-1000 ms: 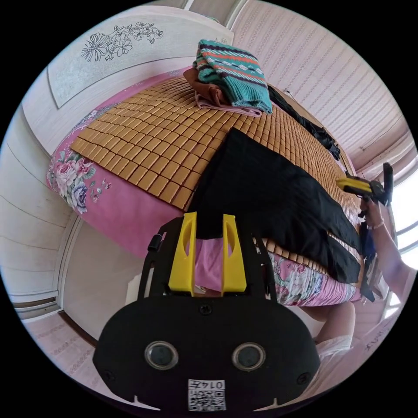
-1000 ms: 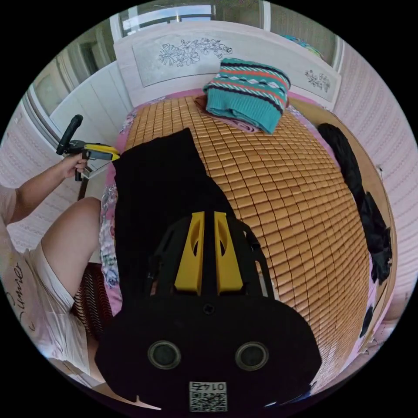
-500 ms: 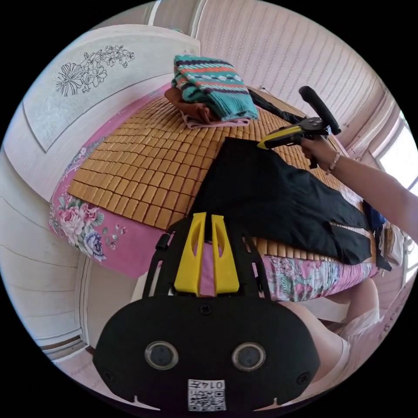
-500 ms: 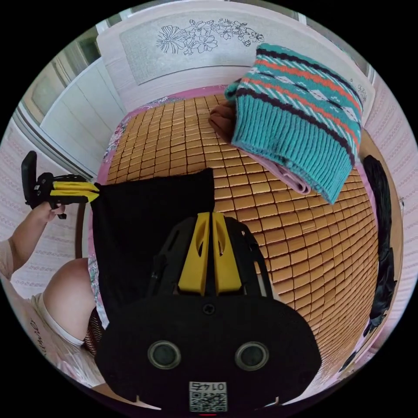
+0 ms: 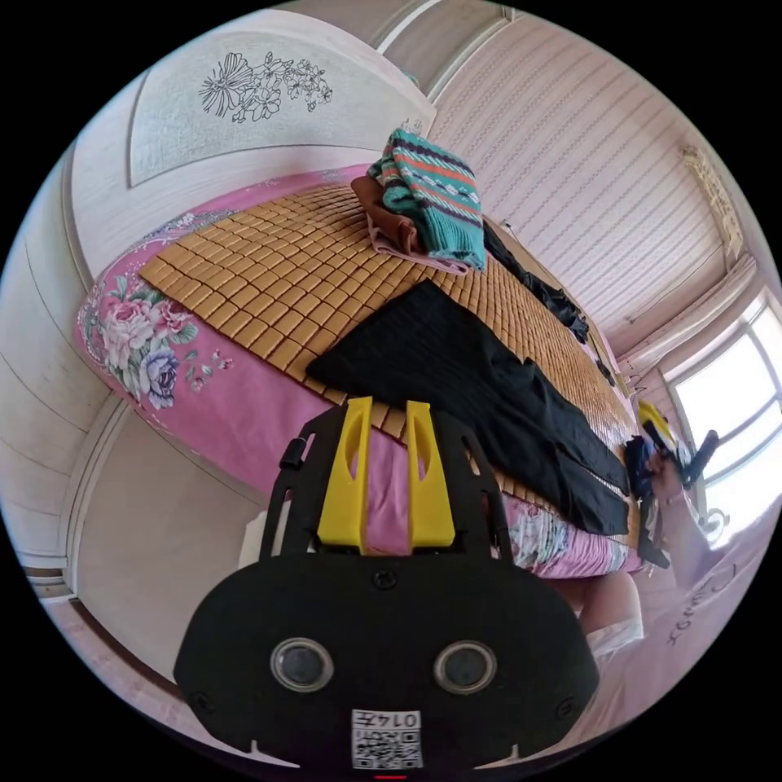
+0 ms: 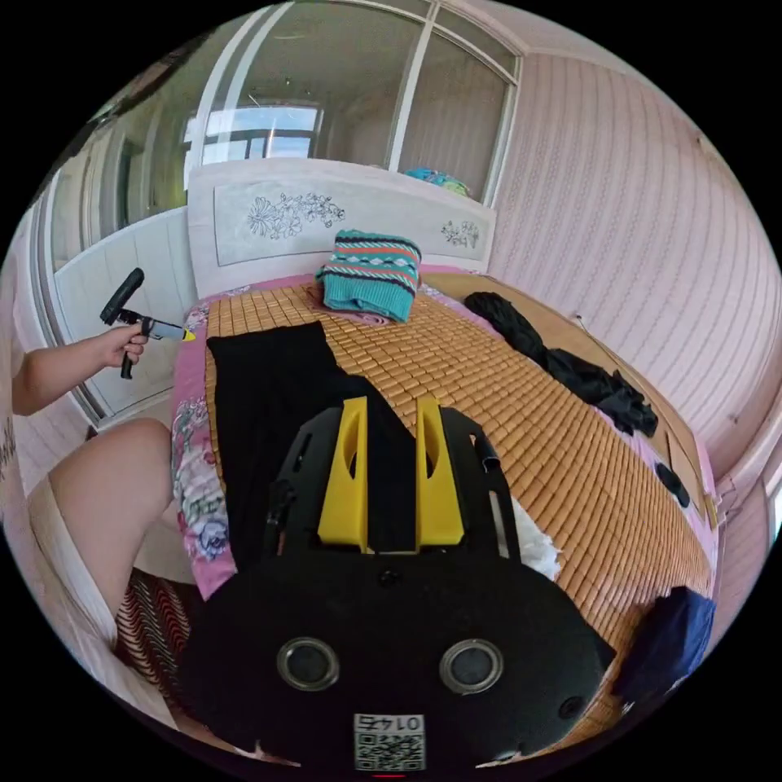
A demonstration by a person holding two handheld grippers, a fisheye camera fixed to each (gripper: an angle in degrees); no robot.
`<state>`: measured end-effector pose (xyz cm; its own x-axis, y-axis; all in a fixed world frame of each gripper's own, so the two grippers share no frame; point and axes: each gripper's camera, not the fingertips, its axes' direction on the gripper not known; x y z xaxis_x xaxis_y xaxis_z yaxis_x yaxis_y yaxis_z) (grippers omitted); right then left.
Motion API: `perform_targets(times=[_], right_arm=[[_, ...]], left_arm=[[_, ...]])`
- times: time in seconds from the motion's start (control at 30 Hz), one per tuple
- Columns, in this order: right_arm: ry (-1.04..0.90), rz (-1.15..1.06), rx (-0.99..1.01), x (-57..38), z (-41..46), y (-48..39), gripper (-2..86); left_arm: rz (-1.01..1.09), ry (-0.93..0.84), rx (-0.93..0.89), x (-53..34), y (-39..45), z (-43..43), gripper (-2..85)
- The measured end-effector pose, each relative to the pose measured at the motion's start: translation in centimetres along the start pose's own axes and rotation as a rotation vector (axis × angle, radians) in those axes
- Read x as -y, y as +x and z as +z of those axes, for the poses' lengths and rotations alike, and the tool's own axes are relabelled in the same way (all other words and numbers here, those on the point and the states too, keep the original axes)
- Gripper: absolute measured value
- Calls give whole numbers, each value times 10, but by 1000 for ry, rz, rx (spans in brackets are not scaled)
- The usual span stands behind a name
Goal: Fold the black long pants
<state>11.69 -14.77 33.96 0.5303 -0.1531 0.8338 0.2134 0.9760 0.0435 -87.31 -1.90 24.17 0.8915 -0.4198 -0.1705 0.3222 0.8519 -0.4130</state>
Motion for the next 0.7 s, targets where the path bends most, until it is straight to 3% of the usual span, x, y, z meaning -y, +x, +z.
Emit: perform_targets(times=[0.23,0.37,0.43,0.6,0.7], right_arm=[[-310,639,-258,-160,-94,75,118],[-341,926,-295,-223,-125,109,136],[-249,1110,-236,-254,-139,130,139],[-189,1238,-136,-283,-136,158,132],[-223,1218,-180,-284,-137,165,71]], left_arm=[[-152,-12,-20,20,-9,14,93],[-271,-94,-78,36,-19,35,111],[-313,-107,-97,41,-20,41,112],[-349,-143,-19,50,-18,56,69],[-347,-174,-31,54,-15,58,24]])
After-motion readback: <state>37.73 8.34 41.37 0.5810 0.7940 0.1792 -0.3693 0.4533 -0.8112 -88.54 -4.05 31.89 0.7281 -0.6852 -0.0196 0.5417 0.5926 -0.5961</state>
